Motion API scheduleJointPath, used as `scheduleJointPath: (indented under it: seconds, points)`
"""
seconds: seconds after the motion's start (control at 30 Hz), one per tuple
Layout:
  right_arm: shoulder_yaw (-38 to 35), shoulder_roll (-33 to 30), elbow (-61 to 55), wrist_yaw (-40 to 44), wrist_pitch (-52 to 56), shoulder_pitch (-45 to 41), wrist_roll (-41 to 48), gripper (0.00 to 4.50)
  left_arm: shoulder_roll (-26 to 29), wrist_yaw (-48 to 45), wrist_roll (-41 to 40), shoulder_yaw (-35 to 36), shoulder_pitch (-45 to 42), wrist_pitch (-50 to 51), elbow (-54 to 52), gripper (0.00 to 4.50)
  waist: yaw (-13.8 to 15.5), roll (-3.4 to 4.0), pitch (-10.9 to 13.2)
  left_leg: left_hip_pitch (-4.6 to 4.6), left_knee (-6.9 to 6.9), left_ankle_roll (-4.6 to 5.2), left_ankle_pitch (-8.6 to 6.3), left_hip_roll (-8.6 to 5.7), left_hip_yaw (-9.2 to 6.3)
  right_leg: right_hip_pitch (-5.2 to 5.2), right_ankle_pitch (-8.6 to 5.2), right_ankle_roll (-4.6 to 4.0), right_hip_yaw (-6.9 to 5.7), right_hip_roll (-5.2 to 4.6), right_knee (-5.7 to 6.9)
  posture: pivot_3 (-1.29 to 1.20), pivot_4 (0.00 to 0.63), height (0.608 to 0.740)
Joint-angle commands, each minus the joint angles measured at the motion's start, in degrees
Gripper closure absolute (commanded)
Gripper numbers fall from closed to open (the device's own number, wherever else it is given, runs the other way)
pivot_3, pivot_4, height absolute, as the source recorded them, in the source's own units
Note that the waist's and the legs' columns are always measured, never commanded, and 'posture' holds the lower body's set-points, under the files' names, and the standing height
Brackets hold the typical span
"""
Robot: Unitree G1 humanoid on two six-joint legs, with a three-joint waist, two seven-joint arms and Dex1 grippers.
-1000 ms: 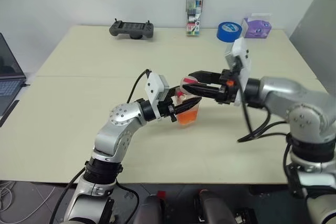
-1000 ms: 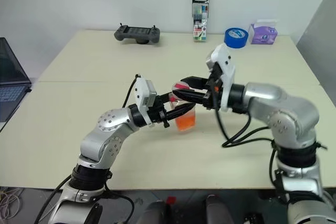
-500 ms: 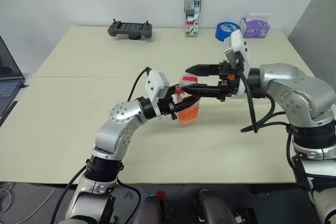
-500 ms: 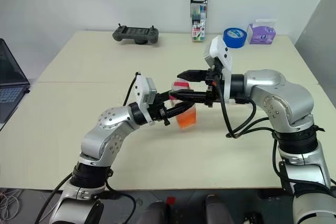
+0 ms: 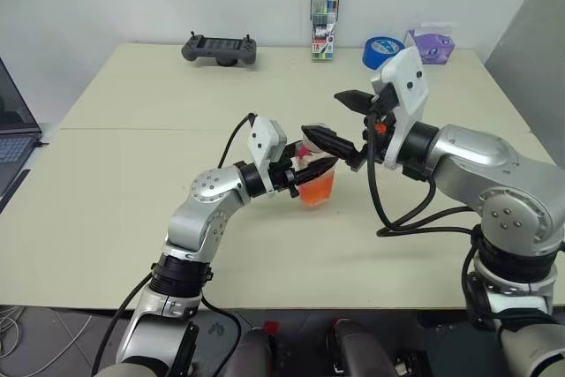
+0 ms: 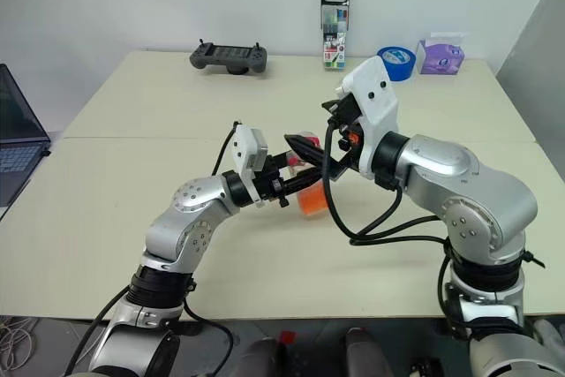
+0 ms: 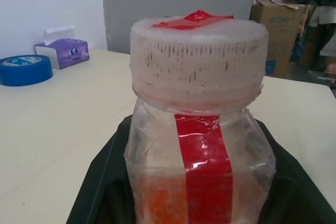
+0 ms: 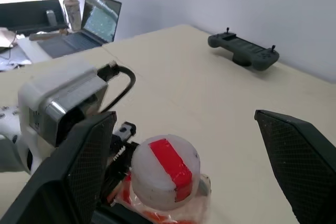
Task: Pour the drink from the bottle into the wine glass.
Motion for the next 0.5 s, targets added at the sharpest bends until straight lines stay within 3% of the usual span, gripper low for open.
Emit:
scheduleJointPath:
  seconds: [0.03,0.27,0.5]
  points:
    - [-1.6,2.1,-5.5,-6.2,4.2,0.5,-0.4,0.00,-0.8,-0.1,0.3,0.5,-2.0,-2.3,-0.1,2.55,0.0,0.00,0.0,0.00,0.00,0.00,0.00,-0.01,0.00,0.01,0.00,0.00,0.00,0.00,0.00,0.00,0.150,0.740]
    - [2.8,2.8,-7.9,-11.4,8.1,2.4,-3.7,0.00,-1.3,-0.8,0.8,0.5,-2.8,-3.1,1.3,2.55,0.0,0.00,0.0,0.01,0.00,0.00,0.00,-0.04,0.04,0.00,0.00,0.00,0.03,0.00,-0.01,0.00,0.150,0.740]
    - [2.0,8.6,-6.9,-14.3,7.9,2.5,-5.9,0.00,-1.2,-1.0,1.1,0.4,-2.9,-3.5,1.7,2.56,-0.1,0.00,0.0,0.01,-0.01,0.00,0.00,-0.02,0.02,-0.01,0.00,0.00,0.01,0.03,0.01,0.00,0.150,0.740]
